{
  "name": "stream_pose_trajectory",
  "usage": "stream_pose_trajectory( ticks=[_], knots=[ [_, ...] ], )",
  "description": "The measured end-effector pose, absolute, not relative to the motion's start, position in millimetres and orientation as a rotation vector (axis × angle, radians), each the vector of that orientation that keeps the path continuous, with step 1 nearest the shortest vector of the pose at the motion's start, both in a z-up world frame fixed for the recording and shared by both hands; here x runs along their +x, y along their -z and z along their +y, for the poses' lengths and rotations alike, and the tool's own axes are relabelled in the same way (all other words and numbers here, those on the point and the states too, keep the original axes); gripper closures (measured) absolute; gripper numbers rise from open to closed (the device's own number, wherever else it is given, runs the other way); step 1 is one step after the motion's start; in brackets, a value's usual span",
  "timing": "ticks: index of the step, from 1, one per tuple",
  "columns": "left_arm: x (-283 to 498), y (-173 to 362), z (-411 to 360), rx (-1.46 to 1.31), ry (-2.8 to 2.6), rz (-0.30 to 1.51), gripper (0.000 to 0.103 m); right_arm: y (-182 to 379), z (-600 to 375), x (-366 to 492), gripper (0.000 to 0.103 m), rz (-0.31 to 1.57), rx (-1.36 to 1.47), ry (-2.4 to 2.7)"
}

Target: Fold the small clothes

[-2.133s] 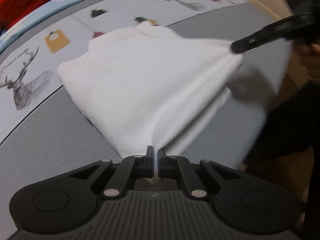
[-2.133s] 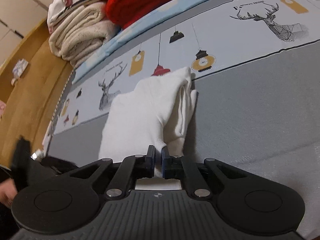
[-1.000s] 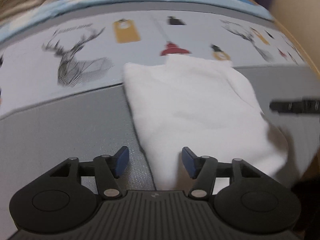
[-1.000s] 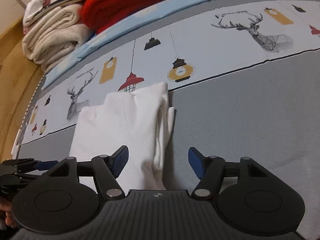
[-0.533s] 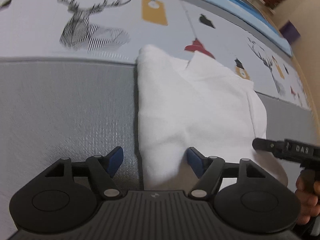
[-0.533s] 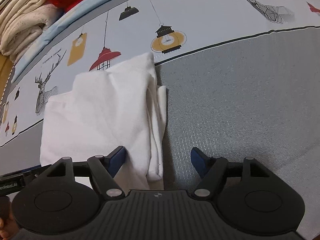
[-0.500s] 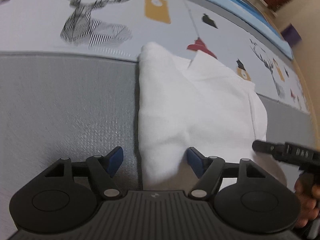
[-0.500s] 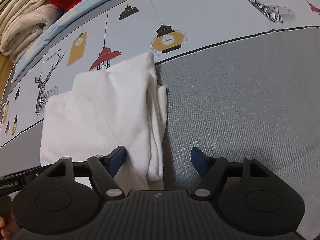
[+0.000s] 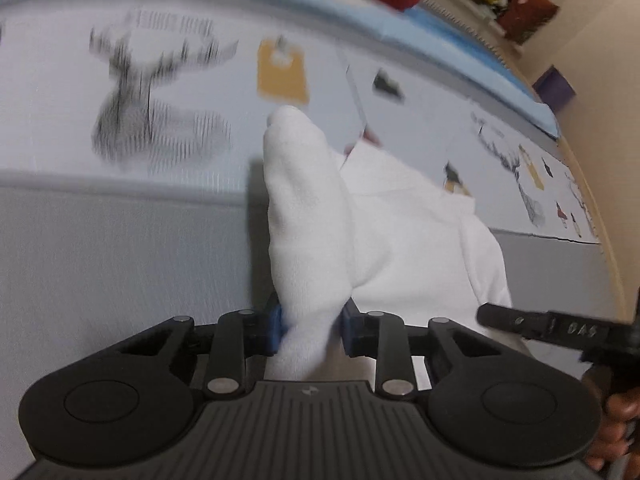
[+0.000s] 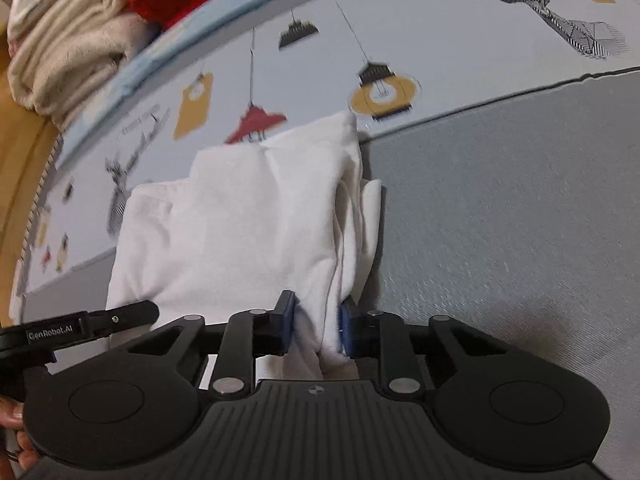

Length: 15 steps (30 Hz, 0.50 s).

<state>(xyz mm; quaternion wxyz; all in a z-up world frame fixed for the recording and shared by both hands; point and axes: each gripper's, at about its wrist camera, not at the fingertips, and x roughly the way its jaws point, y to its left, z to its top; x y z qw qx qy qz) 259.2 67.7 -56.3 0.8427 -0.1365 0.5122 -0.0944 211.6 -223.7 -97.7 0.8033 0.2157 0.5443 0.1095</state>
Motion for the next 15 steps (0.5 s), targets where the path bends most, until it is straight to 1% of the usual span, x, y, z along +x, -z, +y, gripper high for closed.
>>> stream_pose_trajectory(
  ticks=[2, 3, 5, 6, 7, 8, 12, 13, 14, 15],
  knots=[
    [259, 40, 71, -0.279, 0.189, 0.994, 0.071, 88, -221, 213, 0.087, 1.105, 0.492, -0.247],
    [259, 32, 74, -0.294, 0.184, 0.946, 0.068, 81, -219, 214, 0.087, 1.055, 0.507, -0.258],
    [257, 17, 82, -0.319, 0.144, 0.841, 0.052, 62, -216, 213, 0.086, 0.924, 0.502, -0.272],
    [257, 13, 86, -0.315, 0.109, 0.811, 0.031, 54, -214, 213, 0.082, 0.858, 0.494, -0.264],
    [258, 13, 89, -0.312, 0.088, 0.807, 0.024, 51, -212, 214, 0.079, 0.822, 0.487, -0.236],
    [260, 16, 92, -0.316, 0.082, 0.834, 0.024, 52, -213, 216, 0.075, 0.823, 0.486, -0.209],
    [268, 45, 97, -0.362, 0.085, 1.032, 0.025, 74, -213, 226, 0.074, 0.964, 0.487, -0.136],
    [268, 50, 99, -0.365, 0.082, 1.062, 0.025, 76, -212, 227, 0.071, 0.979, 0.475, -0.125],
    [269, 55, 99, -0.371, 0.08, 1.09, 0.025, 76, -212, 227, 0.063, 0.989, 0.464, -0.122],
    [270, 61, 99, -0.378, 0.082, 1.12, 0.026, 76, -212, 226, 0.058, 0.99, 0.459, -0.124]
  ],
)
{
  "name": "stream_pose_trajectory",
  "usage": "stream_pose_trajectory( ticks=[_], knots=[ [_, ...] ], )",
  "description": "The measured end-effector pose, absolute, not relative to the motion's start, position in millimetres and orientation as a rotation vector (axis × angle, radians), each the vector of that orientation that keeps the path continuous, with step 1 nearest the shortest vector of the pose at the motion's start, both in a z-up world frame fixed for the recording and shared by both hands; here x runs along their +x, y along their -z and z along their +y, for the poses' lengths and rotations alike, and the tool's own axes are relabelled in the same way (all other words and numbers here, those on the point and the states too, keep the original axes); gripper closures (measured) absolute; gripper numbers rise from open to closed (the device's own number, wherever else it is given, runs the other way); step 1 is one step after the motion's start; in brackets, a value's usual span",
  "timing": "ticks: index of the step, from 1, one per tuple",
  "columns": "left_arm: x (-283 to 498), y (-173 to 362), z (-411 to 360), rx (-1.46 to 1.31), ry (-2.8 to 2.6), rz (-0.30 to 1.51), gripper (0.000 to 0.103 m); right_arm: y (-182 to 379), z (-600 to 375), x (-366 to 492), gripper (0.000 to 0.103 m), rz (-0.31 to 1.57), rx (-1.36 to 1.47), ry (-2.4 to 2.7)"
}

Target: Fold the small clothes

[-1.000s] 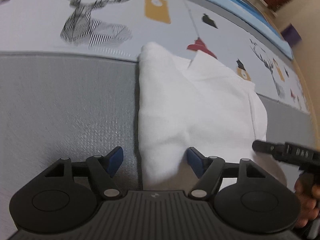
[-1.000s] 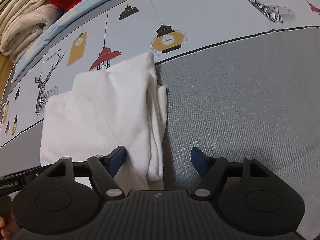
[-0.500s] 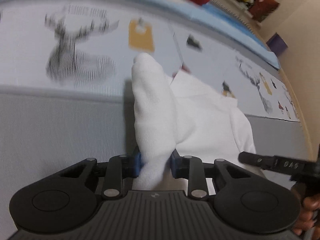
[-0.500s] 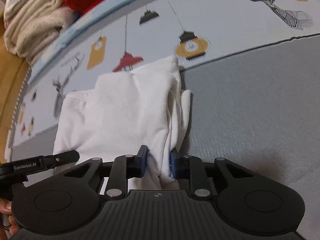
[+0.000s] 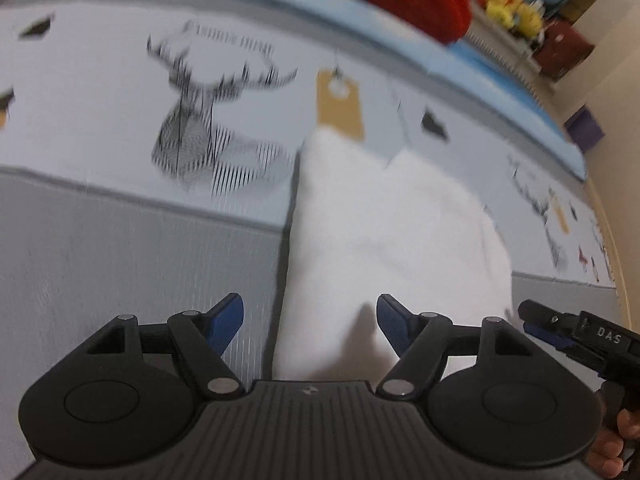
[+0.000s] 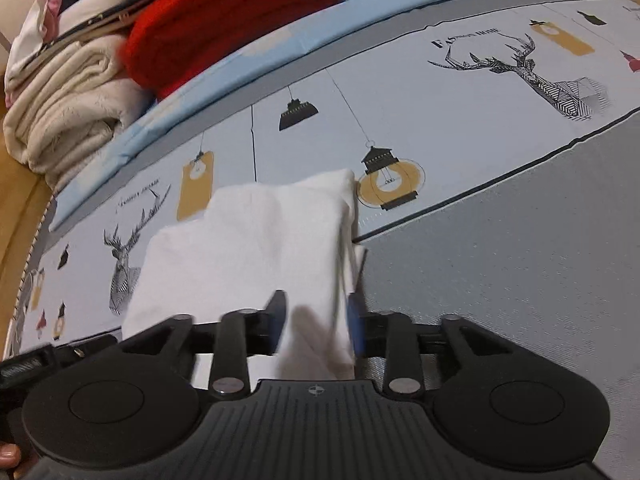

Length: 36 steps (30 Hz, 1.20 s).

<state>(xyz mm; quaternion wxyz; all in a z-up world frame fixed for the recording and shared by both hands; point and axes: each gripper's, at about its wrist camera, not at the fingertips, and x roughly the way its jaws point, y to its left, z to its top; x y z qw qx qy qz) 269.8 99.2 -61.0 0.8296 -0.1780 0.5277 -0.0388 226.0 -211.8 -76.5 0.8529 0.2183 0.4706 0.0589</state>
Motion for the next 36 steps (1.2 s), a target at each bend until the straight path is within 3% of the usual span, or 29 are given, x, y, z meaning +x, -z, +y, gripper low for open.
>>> stream_pose_trajectory(
  ticks=[5, 10, 15, 16, 17, 18, 20, 23, 28, 36],
  knots=[
    [269, 82, 98, -0.372, 0.083, 1.212, 0.029, 88, -206, 222, 0.058, 1.078, 0.382, -0.11],
    [269, 82, 101, -0.411, 0.122, 1.205, 0.045, 89, -210, 219, 0.057, 1.084, 0.397, -0.104],
    [269, 78, 95, -0.398, 0.142, 1.201, 0.046, 93, -207, 219, 0.058, 1.127, 0.403, -0.153],
    [268, 77, 93, -0.394, 0.153, 1.198, 0.046, 95, -206, 220, 0.061, 1.134, 0.395, -0.161],
    [268, 76, 93, -0.395, 0.16, 1.195, 0.046, 95, -205, 220, 0.075, 1.129, 0.39, -0.168],
    [268, 76, 93, -0.406, 0.171, 1.197, 0.046, 93, -205, 220, 0.081, 1.116, 0.389, -0.171],
    [268, 78, 95, -0.435, 0.177, 1.202, 0.045, 90, -207, 221, 0.085, 1.082, 0.39, -0.153],
    [268, 77, 95, -0.426, 0.17, 1.204, 0.045, 90, -212, 222, 0.082, 1.072, 0.413, -0.13],
    [267, 79, 94, -0.39, 0.18, 1.224, 0.045, 93, -214, 222, 0.061, 1.103, 0.38, -0.122],
    [260, 68, 94, -0.355, 0.205, 1.21, 0.046, 87, -219, 215, 0.06, 1.12, 0.349, -0.179]
  ],
)
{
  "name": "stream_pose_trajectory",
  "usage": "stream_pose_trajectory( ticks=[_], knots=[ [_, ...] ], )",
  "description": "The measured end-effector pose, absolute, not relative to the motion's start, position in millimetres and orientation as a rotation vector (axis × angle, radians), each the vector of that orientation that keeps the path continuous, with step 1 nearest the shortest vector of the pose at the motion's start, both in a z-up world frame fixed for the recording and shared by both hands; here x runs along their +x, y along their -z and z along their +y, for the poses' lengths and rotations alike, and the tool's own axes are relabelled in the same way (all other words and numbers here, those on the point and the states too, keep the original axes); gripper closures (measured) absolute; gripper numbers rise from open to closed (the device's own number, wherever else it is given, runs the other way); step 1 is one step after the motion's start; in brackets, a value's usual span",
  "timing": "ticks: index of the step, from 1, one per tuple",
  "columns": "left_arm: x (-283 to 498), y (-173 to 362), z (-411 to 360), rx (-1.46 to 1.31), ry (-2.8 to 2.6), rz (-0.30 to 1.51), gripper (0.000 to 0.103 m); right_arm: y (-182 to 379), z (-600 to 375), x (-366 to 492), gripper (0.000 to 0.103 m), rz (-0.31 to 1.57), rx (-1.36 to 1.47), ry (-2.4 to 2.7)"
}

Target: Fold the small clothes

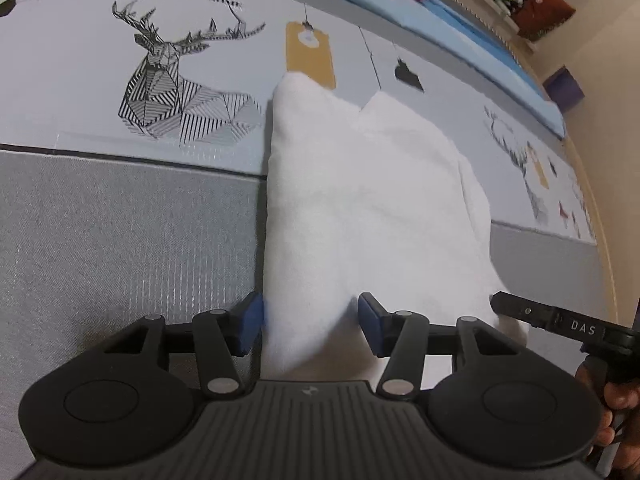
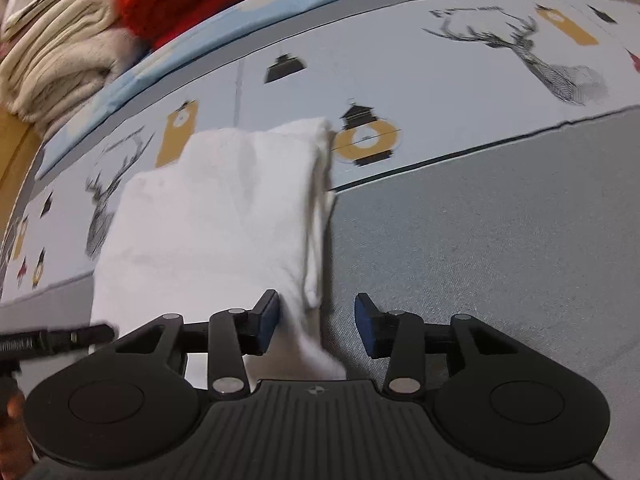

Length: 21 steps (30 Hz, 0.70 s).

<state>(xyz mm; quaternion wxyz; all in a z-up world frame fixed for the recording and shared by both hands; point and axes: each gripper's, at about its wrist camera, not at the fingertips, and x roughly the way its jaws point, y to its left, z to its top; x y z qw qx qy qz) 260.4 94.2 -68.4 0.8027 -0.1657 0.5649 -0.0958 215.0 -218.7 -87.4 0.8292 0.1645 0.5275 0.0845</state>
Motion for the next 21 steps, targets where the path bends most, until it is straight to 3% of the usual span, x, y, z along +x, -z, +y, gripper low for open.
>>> stream_pose_trajectory(
  ticks=[4, 6, 8, 14, 21],
  knots=[
    [256, 73, 87, -0.304, 0.22, 1.232, 0.051, 90, -213, 211, 0.061, 1.157, 0.279, -0.228],
    [254, 72, 86, -0.294, 0.219, 1.221, 0.052, 91, -220, 210, 0.088, 1.158, 0.325, -0.229],
    [253, 73, 86, -0.297, 0.213, 1.224, 0.052, 88, -225, 208, 0.096, 1.134, 0.357, -0.225],
    [248, 63, 90, -0.301, 0.209, 1.211, 0.052, 86, -232, 204, 0.093, 1.141, 0.348, -0.202],
    [233, 75, 72, -0.102, 0.2, 1.283, 0.053, 102, -230, 196, 0.088, 1.254, 0.223, -0.16]
  ],
)
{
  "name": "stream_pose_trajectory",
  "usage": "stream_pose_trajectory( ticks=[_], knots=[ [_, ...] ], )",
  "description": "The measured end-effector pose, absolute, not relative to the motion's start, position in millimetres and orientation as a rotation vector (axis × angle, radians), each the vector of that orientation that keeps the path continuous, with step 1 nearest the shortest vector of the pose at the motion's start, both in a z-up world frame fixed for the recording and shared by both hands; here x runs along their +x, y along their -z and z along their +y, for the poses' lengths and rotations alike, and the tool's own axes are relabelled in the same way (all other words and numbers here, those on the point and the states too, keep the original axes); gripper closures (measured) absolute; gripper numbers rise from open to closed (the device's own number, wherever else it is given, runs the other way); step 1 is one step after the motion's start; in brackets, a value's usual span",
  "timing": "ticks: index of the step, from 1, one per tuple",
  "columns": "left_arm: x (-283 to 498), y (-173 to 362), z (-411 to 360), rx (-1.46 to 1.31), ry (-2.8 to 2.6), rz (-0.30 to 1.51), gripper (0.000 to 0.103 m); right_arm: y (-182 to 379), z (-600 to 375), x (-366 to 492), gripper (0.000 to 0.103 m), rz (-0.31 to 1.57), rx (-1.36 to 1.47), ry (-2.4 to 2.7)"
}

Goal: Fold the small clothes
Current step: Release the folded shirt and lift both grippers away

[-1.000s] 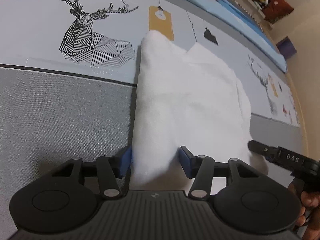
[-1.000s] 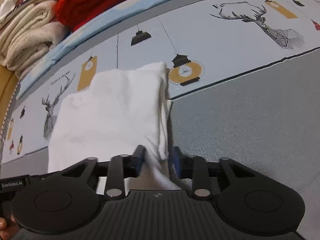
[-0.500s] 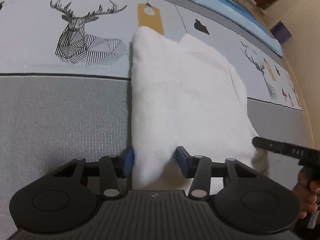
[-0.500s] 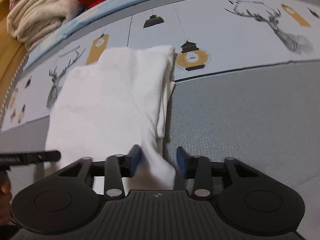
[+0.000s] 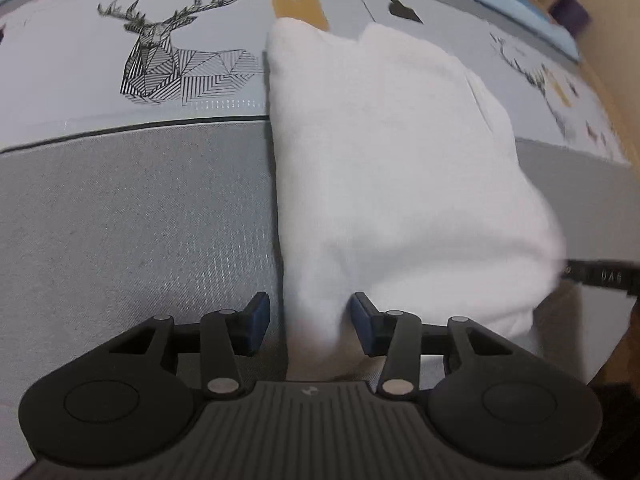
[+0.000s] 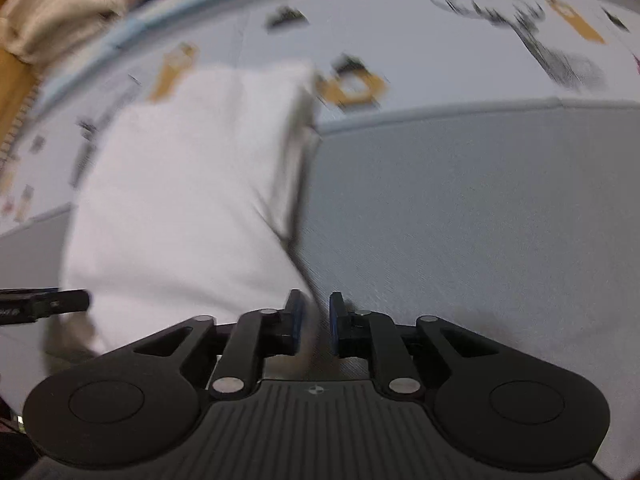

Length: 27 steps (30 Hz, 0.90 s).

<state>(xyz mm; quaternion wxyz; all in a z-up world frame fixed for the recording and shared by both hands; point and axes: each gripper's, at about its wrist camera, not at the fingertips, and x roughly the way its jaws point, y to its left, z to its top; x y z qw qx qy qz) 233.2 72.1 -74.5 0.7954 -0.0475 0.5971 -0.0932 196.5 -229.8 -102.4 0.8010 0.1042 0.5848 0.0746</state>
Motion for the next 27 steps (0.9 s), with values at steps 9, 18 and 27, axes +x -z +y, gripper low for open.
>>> stream_pose_trajectory(
  ticks=[9, 18, 27],
  knots=[
    [198, 9, 100, -0.05, 0.022, 0.987, 0.017, 50, -250, 172, 0.062, 1.031, 0.174, -0.015],
    [130, -72, 105, 0.043, -0.046, 0.703, 0.001, -37, -269, 106, 0.032, 0.662, 0.149, 0.011],
    [-3, -86, 44, -0.04, -0.047, 0.619, 0.0, -52, -226, 5, 0.019, 0.609, 0.141, -0.124]
  ],
)
